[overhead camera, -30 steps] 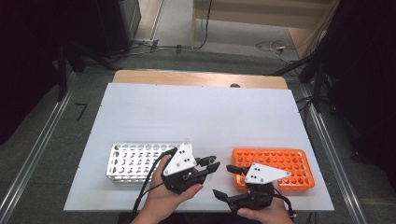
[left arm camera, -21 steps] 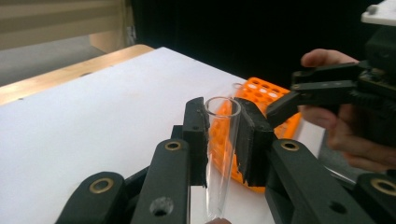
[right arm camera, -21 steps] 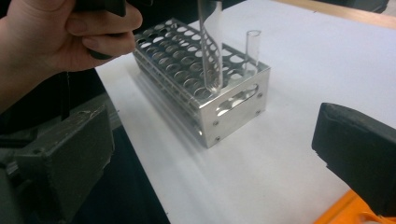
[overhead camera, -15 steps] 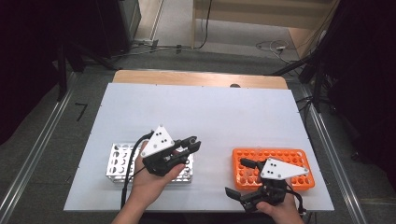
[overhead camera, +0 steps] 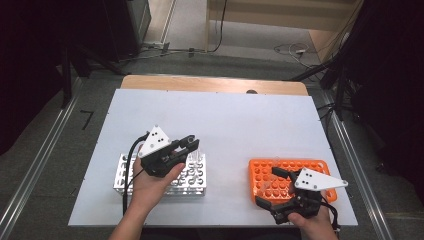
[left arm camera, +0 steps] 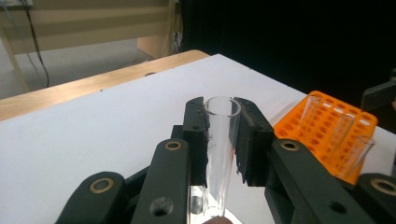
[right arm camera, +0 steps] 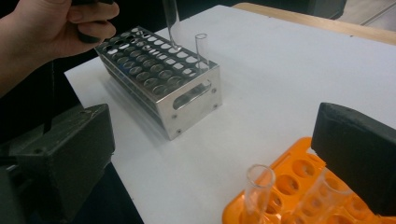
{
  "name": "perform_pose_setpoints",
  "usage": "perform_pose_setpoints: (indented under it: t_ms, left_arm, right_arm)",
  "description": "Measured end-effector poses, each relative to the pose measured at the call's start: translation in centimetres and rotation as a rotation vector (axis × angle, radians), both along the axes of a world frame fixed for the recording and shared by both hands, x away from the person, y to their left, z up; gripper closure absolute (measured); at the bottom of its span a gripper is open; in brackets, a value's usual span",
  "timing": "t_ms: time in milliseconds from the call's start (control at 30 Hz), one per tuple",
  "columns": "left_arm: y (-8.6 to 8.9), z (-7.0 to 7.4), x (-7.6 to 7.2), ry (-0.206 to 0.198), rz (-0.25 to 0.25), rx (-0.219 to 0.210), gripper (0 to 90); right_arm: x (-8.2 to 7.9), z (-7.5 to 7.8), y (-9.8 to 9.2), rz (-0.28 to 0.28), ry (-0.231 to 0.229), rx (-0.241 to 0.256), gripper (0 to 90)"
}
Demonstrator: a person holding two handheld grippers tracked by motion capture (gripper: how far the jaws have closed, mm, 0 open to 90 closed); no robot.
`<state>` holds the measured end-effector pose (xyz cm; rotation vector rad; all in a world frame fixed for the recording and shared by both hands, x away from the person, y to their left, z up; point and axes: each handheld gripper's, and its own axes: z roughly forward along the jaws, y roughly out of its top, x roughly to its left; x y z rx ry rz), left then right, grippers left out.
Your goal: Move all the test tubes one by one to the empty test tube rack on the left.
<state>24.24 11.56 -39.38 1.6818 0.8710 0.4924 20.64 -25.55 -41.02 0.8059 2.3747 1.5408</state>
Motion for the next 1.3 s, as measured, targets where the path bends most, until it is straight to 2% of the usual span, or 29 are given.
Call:
perform_pose_setpoints:
  t_ms: [267, 600, 1167, 1300]
  left_arm:
    - [0.4, -1.1, 0.9, 0.007, 0.038, 0.009, 75.3]
    - [0.4, -2.5, 1.6, 0.024, 0.051, 0.010, 75.3]
    - [-0.2, -3.8, 1.8, 0.069, 0.054, 0.072, 75.2]
    - [-0.3, -3.8, 1.8, 0.101, 0.055, 0.096, 74.7]
  right_arm:
    - [0.3, 0.1, -1.6, -0.039, -0.001, 0.005, 0.0]
    - [0.5, 0.0, -2.5, -0.068, -0.002, 0.004, 0.0]
    - [0.7, -0.2, -2.8, -0.078, -0.004, -0.004, 0.0]
    - [0.8, -0.3, -2.9, -0.080, -0.006, -0.006, 0.0]
